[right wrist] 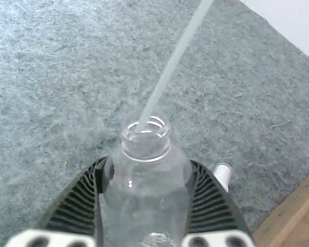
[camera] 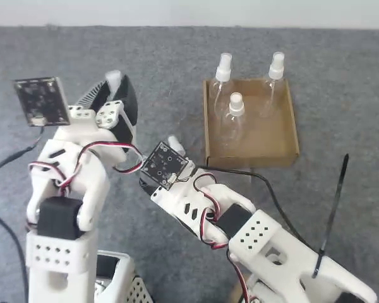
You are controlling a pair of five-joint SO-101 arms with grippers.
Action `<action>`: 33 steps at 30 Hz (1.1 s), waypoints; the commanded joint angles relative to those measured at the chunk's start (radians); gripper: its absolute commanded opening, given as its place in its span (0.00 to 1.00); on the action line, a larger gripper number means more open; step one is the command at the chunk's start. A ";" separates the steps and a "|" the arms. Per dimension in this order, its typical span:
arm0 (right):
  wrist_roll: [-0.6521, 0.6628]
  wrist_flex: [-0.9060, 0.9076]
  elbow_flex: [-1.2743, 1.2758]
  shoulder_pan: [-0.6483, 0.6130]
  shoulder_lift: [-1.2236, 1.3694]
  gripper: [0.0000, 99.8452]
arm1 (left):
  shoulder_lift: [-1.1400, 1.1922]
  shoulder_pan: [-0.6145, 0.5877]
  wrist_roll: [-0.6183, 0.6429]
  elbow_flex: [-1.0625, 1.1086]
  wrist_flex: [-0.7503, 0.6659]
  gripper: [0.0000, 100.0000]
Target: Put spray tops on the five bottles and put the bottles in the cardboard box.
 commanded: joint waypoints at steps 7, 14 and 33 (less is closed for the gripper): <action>-0.014 -0.019 -0.011 -0.002 -0.007 0.01 | -0.021 0.055 0.006 0.042 0.032 0.01; -0.114 -0.031 0.012 0.019 -0.007 0.01 | -0.023 0.064 0.002 0.154 0.052 0.01; -0.221 -0.061 0.017 0.073 -0.007 0.01 | -0.025 0.069 -0.100 0.223 0.101 0.01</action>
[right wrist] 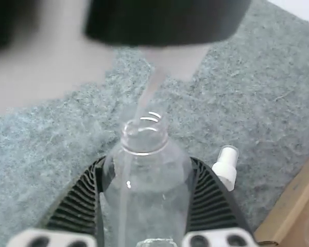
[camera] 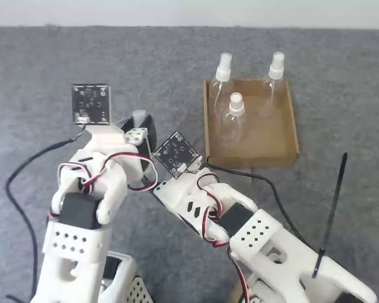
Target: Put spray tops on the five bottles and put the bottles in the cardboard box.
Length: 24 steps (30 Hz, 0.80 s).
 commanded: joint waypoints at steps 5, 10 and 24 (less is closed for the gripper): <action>-0.092 -0.024 -0.011 0.038 -0.007 0.01 | -0.025 -0.002 -0.038 0.015 0.011 0.01; -0.087 -0.002 0.005 0.031 -0.007 0.01 | -0.025 -0.002 -0.038 0.007 0.038 0.01; -0.092 -0.237 0.124 0.039 -0.007 0.01 | -0.025 0.000 -0.032 0.004 0.035 0.02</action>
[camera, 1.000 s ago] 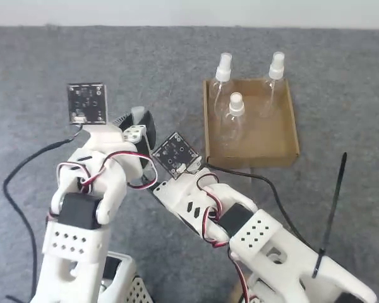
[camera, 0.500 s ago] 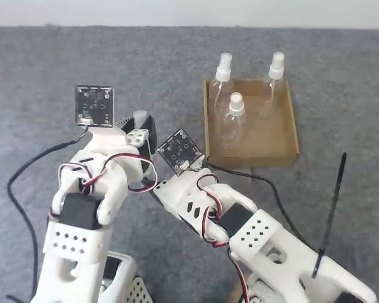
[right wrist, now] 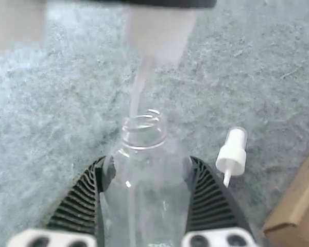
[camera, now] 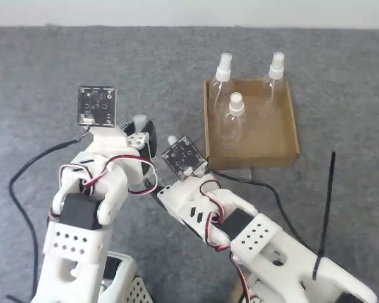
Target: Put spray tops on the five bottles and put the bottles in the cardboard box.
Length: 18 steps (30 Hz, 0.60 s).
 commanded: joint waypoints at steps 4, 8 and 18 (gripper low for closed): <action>-0.012 -0.183 0.029 0.038 -0.007 0.01 | -0.015 -0.002 -0.012 -0.021 0.005 0.08; -0.014 -0.185 0.028 0.038 -0.007 0.01 | -0.015 0.017 -0.017 -0.019 0.005 0.09; -0.011 -0.185 0.034 0.038 -0.007 0.01 | -0.074 0.052 -0.052 -0.016 0.008 0.11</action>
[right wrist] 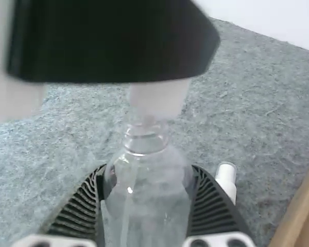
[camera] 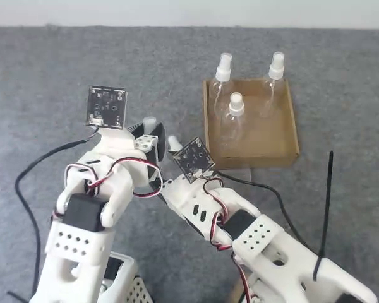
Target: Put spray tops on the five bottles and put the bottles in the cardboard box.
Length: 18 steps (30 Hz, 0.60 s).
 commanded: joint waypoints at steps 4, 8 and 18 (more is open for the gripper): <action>-0.011 -0.025 -0.012 0.016 -0.007 0.01 | -0.163 -0.006 -0.061 -0.016 0.049 0.18; -0.011 -0.022 -0.011 0.016 -0.007 0.01 | -0.180 -0.044 -0.061 -0.025 0.049 0.19; -0.009 -0.025 0.009 0.016 -0.007 0.01 | 0.083 -0.235 -0.063 -0.269 0.089 0.15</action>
